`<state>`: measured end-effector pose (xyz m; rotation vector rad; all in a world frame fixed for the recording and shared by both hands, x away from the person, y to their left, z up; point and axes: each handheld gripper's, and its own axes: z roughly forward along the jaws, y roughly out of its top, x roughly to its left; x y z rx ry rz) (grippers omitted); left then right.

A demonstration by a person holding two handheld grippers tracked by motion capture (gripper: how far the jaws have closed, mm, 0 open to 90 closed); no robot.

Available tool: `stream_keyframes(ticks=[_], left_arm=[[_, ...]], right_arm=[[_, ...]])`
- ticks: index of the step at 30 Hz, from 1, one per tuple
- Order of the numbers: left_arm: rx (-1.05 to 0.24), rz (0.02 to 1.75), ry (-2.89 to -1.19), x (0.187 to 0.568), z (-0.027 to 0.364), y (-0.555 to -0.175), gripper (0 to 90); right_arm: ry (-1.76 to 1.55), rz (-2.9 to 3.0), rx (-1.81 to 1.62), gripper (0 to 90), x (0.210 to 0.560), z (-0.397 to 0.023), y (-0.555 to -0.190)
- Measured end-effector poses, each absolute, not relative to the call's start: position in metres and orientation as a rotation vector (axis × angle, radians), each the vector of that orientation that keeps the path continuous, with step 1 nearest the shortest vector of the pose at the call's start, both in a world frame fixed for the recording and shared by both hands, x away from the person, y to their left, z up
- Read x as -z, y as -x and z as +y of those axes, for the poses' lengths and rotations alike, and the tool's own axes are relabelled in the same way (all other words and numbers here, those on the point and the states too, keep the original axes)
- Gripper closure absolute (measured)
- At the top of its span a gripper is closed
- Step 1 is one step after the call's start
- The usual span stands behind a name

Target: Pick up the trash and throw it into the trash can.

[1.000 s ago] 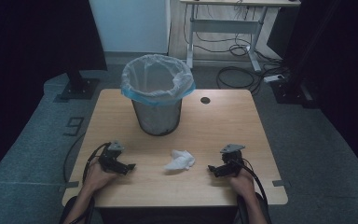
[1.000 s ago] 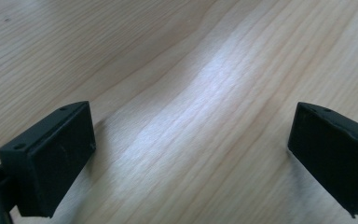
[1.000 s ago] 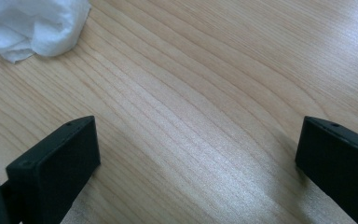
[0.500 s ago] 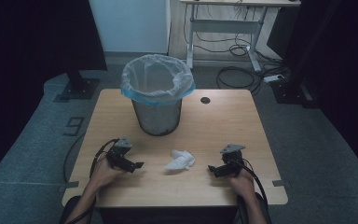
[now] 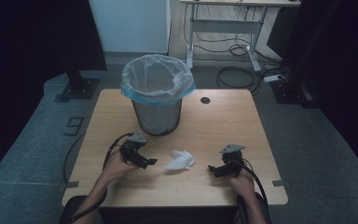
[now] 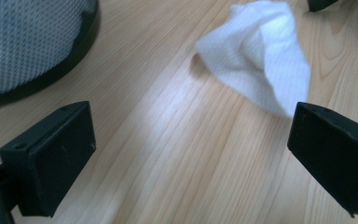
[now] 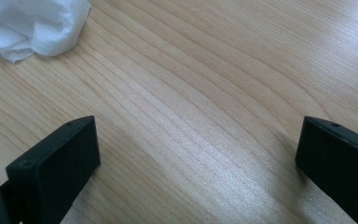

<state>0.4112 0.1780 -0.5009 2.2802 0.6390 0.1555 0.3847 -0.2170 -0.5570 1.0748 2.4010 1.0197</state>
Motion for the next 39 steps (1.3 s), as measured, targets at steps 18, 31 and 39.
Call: stream_keyframes(ticks=[18, 31, 39], left_arm=[[-0.103, 0.46, -2.339, 0.502, 0.106, -0.426, 5.4], [-0.083, 0.413, -2.343, 0.519, 0.074, -0.427, 16.6], [-0.101, 0.388, -2.397, 0.534, 0.062, -0.422, 29.6]], right_arm=[[-1.075, 2.401, -1.019, 0.0, 0.557, -0.217, -0.385], [-1.075, 2.401, -1.019, 0.0, 0.557, -0.217, -0.385], [-1.075, 2.401, -1.02, 0.0, 0.557, -0.217, -0.385]])
